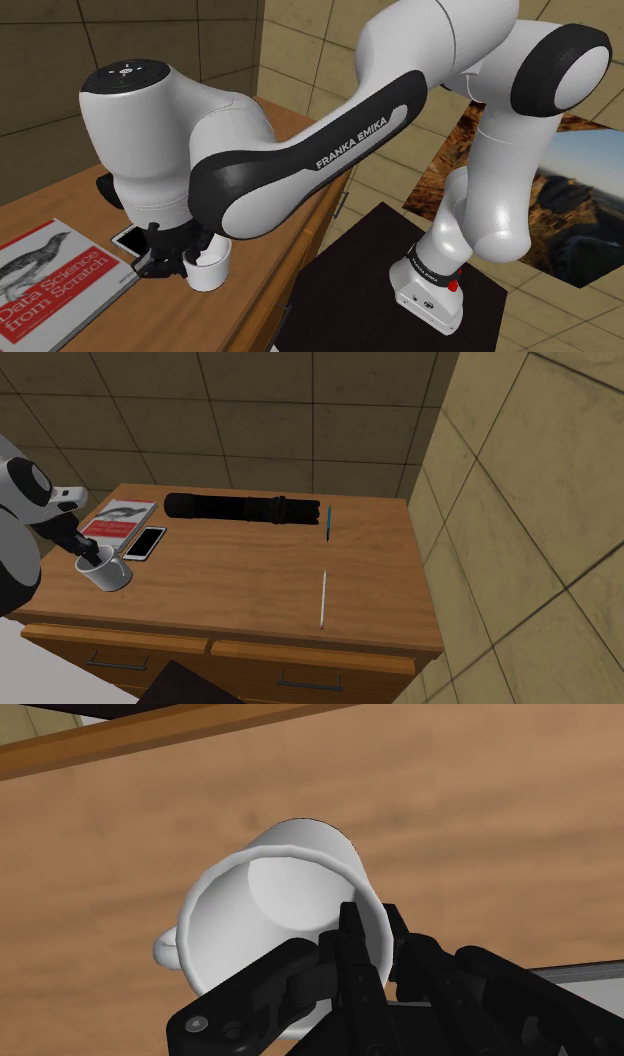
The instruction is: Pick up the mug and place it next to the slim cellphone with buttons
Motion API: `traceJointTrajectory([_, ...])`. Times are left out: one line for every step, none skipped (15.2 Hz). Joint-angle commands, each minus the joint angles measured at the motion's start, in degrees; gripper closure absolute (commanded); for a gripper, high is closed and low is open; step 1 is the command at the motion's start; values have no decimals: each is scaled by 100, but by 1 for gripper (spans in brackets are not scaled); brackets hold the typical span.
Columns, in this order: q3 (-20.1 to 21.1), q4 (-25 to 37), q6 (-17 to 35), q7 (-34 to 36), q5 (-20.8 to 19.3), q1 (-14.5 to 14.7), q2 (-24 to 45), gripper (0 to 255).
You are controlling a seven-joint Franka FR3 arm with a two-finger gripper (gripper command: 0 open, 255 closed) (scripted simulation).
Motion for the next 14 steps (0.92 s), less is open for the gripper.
traceJointTrajectory([0, 1, 1, 0, 0, 0, -1, 0])
traceJointTrajectory([0, 0, 1, 0, 0, 0, -1, 0])
traceJointTrajectory([0, 0, 1, 0, 0, 0, -1, 0])
traceJointTrajectory([0, 0, 1, 0, 0, 0, -1, 0])
traceJointTrajectory([0, 0, 1, 0, 0, 0, -1, 0])
traceJointTrajectory([0, 0, 1, 0, 0, 0, -1, 0])
traceJointTrajectory([21, 107, -167, -31, 48, -6, -72, 0])
traceJointTrajectory([39, 221, -338, -60, 91, -9, -136, 0])
traceJointTrajectory([55, 345, -511, -86, 130, -11, -193, 0])
traceJointTrajectory([66, 448, -649, -104, 158, -10, -232, 0])
traceJointTrajectory([66, 448, -649, -105, 158, -10, -232, 0])
traceJointTrajectory([66, 448, -648, -105, 158, -10, -233, 0])
traceJointTrajectory([66, 448, -649, -105, 158, -10, -233, 0])
traceJointTrajectory([66, 448, -649, -105, 158, -10, -233, 0])
